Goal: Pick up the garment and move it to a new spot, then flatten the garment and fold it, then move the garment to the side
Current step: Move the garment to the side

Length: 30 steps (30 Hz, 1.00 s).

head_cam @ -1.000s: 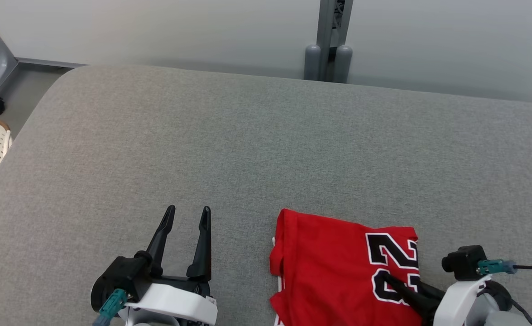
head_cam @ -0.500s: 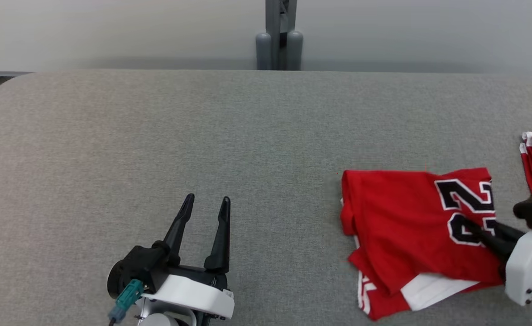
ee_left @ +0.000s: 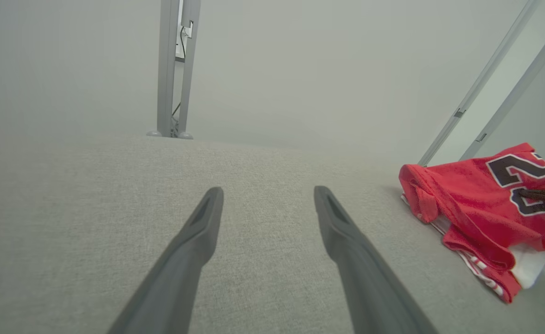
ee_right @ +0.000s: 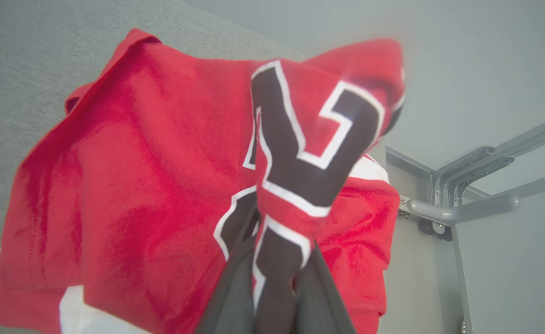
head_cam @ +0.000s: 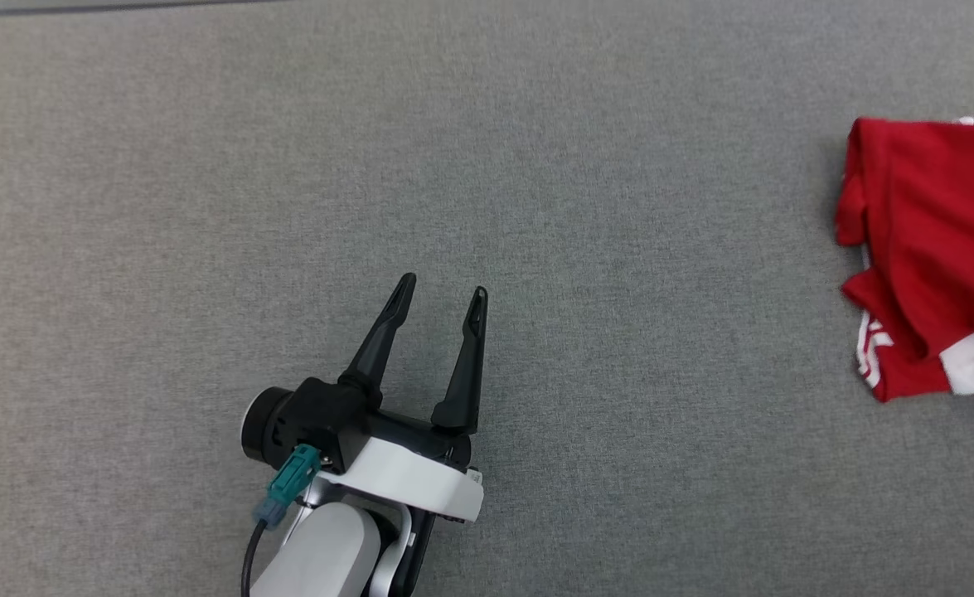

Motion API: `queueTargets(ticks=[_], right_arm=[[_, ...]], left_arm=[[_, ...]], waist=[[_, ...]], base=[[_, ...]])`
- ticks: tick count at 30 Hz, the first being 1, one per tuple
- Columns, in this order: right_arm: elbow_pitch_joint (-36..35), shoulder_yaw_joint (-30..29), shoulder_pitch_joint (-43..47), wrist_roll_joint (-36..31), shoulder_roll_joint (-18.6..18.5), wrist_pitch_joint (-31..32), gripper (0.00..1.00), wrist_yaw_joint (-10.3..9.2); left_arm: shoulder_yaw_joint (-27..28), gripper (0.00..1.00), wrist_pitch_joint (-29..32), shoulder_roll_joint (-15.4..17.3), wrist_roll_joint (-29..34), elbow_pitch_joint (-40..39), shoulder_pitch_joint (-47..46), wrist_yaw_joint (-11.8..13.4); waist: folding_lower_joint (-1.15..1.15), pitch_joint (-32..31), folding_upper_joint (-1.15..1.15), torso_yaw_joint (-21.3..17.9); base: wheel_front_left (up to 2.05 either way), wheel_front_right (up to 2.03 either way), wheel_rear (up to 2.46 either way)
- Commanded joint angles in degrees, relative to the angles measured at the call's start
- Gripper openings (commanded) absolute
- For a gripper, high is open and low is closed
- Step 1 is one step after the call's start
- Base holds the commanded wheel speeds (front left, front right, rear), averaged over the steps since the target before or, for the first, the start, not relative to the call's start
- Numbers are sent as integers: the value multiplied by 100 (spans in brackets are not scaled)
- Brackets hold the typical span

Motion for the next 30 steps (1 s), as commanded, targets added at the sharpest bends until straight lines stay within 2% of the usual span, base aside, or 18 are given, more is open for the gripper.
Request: queueTargets(ticks=[1,12,16,20,21,22,23,30], right_arm=[[76,-38,-118,90,-57,-57,0,-1],[894,-67,-639,19,-624,-86,0,-1],[1336,-39,-709,-52,-621,27,0,-1],[1750,-20,-722,-64,-431,112,0,-1],[1875,-18,-735,-61,-377,98,7,-1],[2001,-25,-756,-50,-319,71,64,-1],[2124,-46,-742,31,-237,67,100,-1],[2672,-8,-659,-219,59,57,100,-1]], left_arm=[[-21,100,-17,26,-2,17,-124,34],[-305,100,-17,26,-101,2,-467,162],[-341,100,-17,24,-103,-40,-519,199],[-380,100,-17,26,-108,-59,-568,236],[-386,100,-17,25,-112,-59,-565,254],[-391,100,-17,25,-118,-60,-562,259],[-391,100,-17,24,-122,-51,-554,259],[-270,100,-17,25,-163,-8,-453,279]], waist=[[0,336,0,-119],[0,815,0,122],[0,925,0,209],[0,1019,0,277],[0,1039,0,290],[0,1052,0,303],[0,1058,0,315],[0,931,0,395]], base=[[0,0,0],[0,0,0],[0,0,0],[0,0,0],[0,0,0],[0,0,0],[0,0,0],[0,0,0]])
